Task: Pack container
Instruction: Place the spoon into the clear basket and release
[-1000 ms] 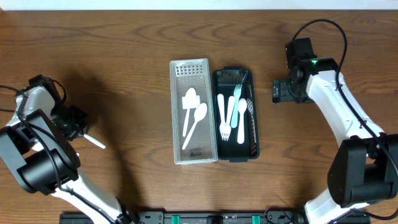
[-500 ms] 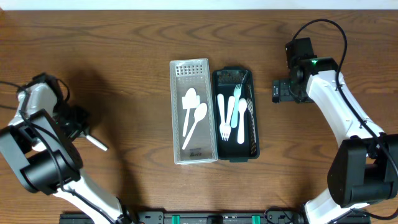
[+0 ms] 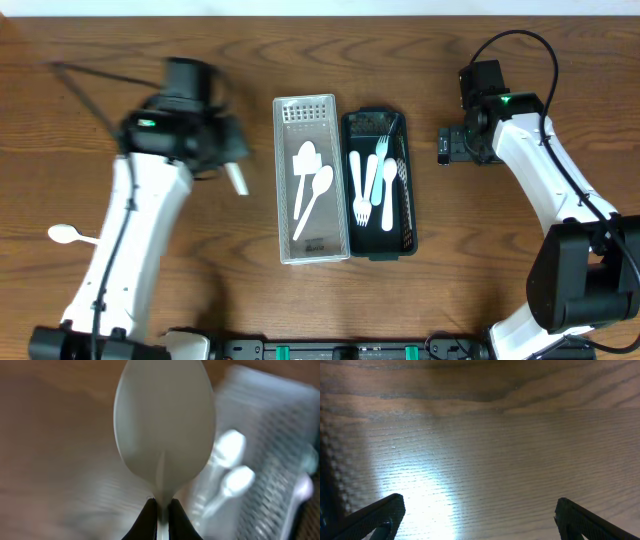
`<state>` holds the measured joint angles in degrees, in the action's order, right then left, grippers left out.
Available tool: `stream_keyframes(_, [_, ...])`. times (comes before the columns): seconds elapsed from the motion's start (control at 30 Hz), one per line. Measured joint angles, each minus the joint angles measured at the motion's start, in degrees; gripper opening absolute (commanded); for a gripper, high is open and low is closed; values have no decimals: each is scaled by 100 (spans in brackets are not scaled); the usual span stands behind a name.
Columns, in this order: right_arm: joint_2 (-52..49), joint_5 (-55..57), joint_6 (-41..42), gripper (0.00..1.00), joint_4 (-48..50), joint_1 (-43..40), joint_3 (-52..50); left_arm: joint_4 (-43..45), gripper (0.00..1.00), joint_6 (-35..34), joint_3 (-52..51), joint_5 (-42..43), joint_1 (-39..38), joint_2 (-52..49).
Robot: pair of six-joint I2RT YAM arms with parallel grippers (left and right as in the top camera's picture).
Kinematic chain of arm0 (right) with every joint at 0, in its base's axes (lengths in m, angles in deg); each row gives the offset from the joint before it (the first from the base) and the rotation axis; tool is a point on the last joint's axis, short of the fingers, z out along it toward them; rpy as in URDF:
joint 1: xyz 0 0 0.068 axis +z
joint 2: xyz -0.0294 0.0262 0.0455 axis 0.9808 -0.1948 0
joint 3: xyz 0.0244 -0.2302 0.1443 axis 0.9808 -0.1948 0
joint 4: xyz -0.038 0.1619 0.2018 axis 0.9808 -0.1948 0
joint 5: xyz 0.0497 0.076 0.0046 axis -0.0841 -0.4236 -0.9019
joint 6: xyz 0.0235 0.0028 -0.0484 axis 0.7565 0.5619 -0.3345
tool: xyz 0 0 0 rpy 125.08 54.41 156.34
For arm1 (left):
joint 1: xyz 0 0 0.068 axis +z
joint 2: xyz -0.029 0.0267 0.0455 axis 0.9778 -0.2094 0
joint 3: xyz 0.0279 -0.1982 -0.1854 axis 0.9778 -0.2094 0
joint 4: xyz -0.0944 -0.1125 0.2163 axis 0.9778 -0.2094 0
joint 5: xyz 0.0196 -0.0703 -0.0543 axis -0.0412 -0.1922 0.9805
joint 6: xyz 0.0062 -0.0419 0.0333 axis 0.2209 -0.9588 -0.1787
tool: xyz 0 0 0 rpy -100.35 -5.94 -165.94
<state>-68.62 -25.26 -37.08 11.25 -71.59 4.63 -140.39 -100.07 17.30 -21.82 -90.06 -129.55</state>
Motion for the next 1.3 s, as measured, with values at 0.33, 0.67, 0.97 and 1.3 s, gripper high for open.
stream_keyframes(0.33, [0,0,0,99,7,0,0,431,6,-26,-2,2,-1779,-1080])
stream_keyframes(0.67, [0,0,-2,99,-61,0,0,426,50,-63,-22,0,-1853,-2065])
stream_keyframes(0.97, [0,0,-2,99,-74,0,0,160,63,315,-13,4,-1224,-1239])
stream_keyframes(1.3, [0,-2,-9,99,-96,0,0,-240,84,-153,177,-278,2181,398])
